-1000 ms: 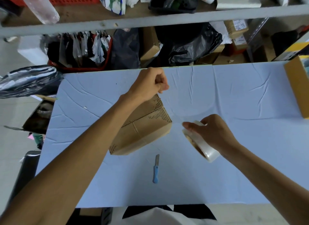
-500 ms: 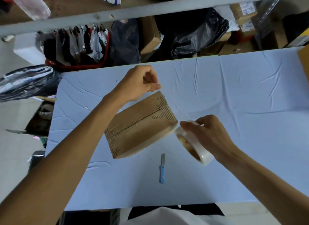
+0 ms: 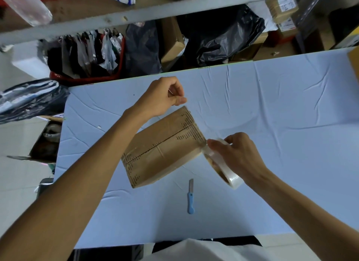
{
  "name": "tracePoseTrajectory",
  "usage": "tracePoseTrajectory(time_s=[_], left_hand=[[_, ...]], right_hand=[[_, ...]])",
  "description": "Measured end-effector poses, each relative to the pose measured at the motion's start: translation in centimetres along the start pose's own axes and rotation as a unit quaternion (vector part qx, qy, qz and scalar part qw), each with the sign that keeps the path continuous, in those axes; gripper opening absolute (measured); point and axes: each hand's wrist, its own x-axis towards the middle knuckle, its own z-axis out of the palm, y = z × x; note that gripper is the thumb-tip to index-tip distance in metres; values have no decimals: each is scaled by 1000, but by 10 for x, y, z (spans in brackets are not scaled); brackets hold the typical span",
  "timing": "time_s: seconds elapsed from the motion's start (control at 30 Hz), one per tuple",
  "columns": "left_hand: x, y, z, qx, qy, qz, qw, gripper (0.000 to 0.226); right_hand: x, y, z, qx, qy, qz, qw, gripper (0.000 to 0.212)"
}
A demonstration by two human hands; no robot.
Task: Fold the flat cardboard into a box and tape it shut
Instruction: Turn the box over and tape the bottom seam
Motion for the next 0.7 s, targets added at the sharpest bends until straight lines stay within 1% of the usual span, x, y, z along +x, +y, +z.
tracePoseTrajectory(time_s=[0.13, 0.53, 0.57, 0.63, 0.67, 0.7], left_hand=[[0, -2, 3, 4, -2, 1, 1000, 16], [-5, -4, 11, -15, 21, 15, 1000, 16], [-6, -4, 11, -21, 22, 14, 999, 21], [-8, -4, 10, -34, 12, 2, 999, 50], [-9, -4, 10, -32, 7, -1, 999, 61], [-9, -4, 11, -27, 8, 0, 1000, 67]], right_hand=[[4, 3, 3, -4, 6, 4, 1000, 38], [7, 3, 6, 1, -5, 4, 1000, 40], [6, 2, 6, 1, -7, 4, 1000, 40], [5, 1, 7, 7, -16, 4, 1000, 41], [5, 1, 7, 9, -18, 5, 1000, 41], [5, 0, 7, 8, -16, 7, 1000, 42]])
